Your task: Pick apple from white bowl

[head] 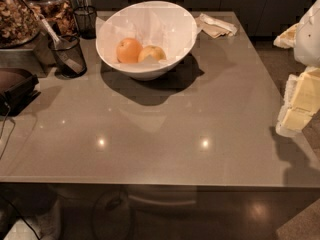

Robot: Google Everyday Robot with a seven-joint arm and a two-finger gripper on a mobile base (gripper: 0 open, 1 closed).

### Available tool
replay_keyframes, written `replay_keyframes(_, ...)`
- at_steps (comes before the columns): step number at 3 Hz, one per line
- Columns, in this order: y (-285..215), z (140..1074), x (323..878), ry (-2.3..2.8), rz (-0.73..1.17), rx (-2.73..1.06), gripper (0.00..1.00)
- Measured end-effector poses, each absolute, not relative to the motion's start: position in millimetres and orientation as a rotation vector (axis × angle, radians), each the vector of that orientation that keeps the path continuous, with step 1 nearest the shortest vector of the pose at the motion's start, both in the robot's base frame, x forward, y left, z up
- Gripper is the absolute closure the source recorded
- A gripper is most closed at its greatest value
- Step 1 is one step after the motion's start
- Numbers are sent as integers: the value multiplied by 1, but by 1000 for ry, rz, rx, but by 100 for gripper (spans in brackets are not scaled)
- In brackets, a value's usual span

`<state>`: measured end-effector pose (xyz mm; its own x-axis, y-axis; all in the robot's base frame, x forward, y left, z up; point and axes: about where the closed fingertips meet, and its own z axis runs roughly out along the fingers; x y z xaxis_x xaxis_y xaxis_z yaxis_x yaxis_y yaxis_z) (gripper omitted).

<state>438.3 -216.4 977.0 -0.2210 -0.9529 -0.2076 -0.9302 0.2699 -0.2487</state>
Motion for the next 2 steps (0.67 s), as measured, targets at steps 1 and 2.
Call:
replay_keyframes(1, -216, 978, 439, 2227, -103, -1721, 0)
replay_keyframes(2, -196, 984, 456, 2260, -70, -1670, 0)
